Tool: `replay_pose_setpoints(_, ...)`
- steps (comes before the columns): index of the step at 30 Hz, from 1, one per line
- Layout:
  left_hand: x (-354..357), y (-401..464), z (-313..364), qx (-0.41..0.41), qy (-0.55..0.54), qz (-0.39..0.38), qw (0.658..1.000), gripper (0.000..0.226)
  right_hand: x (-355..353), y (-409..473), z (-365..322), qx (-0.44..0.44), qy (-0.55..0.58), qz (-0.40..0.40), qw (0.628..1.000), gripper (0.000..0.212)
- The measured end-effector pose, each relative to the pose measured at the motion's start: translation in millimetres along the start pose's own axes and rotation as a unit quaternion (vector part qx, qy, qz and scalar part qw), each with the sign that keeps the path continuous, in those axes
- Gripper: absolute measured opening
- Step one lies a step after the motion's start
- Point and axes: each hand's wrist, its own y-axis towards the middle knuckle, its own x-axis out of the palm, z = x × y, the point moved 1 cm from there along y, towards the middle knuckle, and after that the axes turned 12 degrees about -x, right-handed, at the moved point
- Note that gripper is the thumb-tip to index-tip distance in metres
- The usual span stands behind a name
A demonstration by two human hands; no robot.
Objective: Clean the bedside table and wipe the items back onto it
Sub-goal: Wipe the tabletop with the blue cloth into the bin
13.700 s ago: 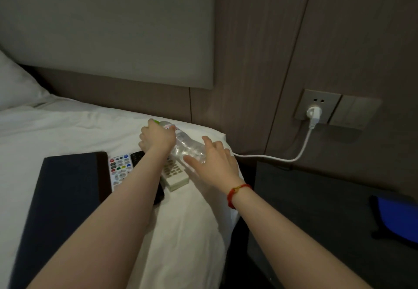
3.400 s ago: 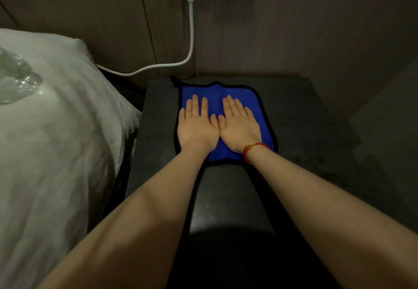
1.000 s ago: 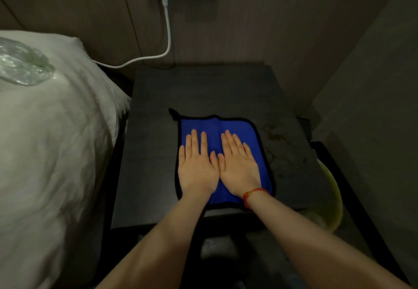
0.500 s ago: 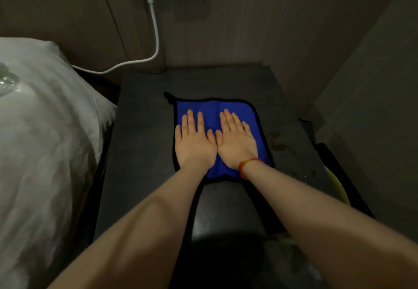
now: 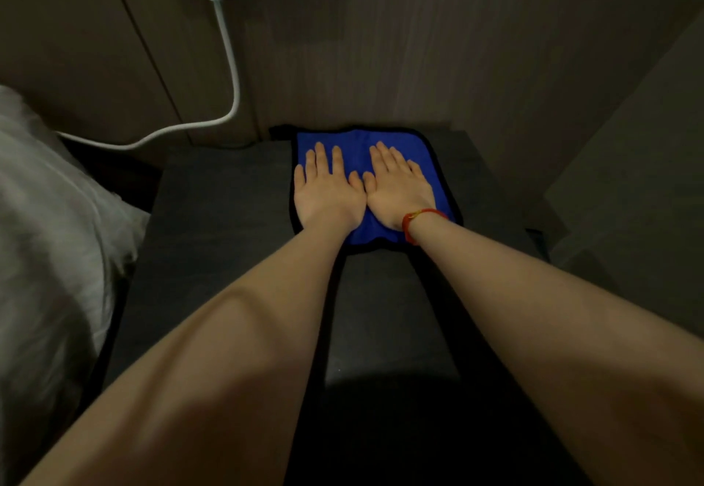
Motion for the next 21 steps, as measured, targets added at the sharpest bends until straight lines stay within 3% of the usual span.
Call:
replay_pose_setpoints(8,1.1,-51.1,-11.0,0.011,-0.007,-0.008,1.000,0.057,3.7,-50.4,-10.6,-0.013,0.007,-0.006,1.000,0.055)
replay_pose_setpoints(21,13.3,-226.5,-35.9,0.023,-0.033,-0.022,0.999,0.058,7.5,-229.9,-41.5,-0.014,0.009,-0.024,1.000,0.055)
